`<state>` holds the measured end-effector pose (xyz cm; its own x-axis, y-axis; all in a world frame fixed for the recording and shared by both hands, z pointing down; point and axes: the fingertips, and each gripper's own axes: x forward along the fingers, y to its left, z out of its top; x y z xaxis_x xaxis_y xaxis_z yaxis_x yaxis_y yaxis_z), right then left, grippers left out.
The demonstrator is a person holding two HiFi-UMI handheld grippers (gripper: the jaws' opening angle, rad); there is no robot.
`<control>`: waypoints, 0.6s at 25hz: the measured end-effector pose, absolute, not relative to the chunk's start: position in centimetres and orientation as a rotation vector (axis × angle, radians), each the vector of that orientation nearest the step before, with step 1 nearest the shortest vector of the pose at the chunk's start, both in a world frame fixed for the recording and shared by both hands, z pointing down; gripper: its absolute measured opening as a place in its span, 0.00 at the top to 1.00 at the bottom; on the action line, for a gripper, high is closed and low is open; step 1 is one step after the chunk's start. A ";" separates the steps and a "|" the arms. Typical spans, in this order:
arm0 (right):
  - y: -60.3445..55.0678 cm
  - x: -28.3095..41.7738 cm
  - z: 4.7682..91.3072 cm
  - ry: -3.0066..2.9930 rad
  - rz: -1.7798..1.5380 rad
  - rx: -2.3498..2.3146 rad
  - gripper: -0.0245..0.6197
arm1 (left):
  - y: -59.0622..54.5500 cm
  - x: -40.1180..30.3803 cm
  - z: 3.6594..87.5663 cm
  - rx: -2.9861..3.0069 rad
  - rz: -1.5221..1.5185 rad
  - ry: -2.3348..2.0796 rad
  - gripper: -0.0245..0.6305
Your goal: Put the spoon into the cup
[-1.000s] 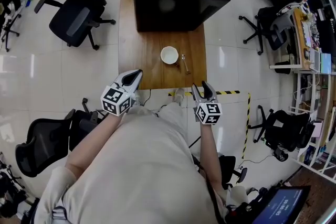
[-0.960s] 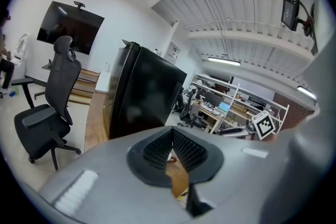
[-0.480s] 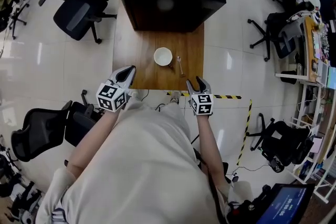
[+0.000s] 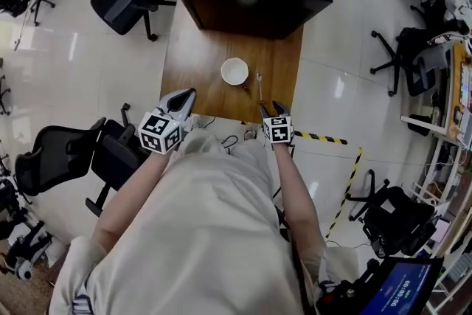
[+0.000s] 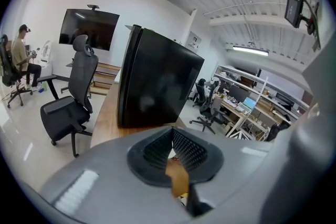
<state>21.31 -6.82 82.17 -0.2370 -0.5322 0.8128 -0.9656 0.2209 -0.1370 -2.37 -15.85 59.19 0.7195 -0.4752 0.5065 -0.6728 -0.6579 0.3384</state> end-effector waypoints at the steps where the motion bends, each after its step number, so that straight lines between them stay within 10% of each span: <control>1: -6.9 21.2 82.8 -1.865 0.886 1.367 0.65 | -15.7 -2.3 59.2 2.409 0.522 -0.880 0.96; 15: -8.0 19.8 88.8 -1.747 0.885 1.284 0.65 | -14.2 -3.5 58.8 2.370 0.592 -0.986 0.96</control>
